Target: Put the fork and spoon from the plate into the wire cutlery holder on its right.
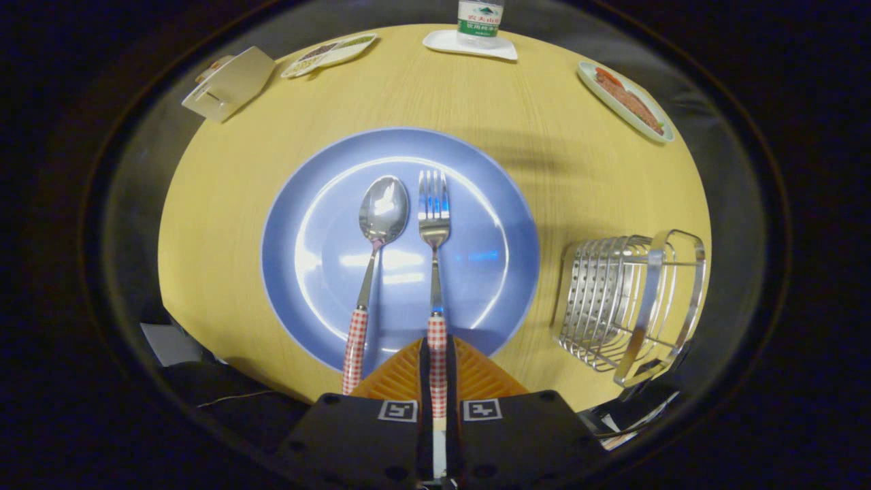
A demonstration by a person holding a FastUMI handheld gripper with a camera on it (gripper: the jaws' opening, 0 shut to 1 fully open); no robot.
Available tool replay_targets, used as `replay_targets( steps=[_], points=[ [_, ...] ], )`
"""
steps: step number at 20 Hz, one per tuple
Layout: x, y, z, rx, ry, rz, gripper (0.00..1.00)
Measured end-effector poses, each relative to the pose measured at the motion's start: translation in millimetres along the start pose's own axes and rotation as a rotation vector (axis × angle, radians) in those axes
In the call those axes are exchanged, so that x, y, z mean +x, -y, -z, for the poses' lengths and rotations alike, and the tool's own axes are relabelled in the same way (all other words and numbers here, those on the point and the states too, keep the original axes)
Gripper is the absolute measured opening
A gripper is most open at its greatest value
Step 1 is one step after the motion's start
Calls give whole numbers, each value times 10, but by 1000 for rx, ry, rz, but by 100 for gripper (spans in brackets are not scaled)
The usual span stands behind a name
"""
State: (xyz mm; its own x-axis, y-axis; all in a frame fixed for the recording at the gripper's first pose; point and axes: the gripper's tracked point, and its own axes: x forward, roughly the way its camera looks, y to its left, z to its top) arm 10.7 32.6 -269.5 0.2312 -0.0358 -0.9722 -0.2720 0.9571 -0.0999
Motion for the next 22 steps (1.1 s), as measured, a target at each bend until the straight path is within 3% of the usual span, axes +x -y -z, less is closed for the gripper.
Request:
replay_targets(
  steps=[8,12,18,22],
  points=[
    [-808,133,200,19,44,-54,10],
    [-1246,548,300,16,4,-15,10],
    [-1379,1294,554,18,-226,59,10],
    [-1281,1452,506,-102,-399,63,10]
  ],
)
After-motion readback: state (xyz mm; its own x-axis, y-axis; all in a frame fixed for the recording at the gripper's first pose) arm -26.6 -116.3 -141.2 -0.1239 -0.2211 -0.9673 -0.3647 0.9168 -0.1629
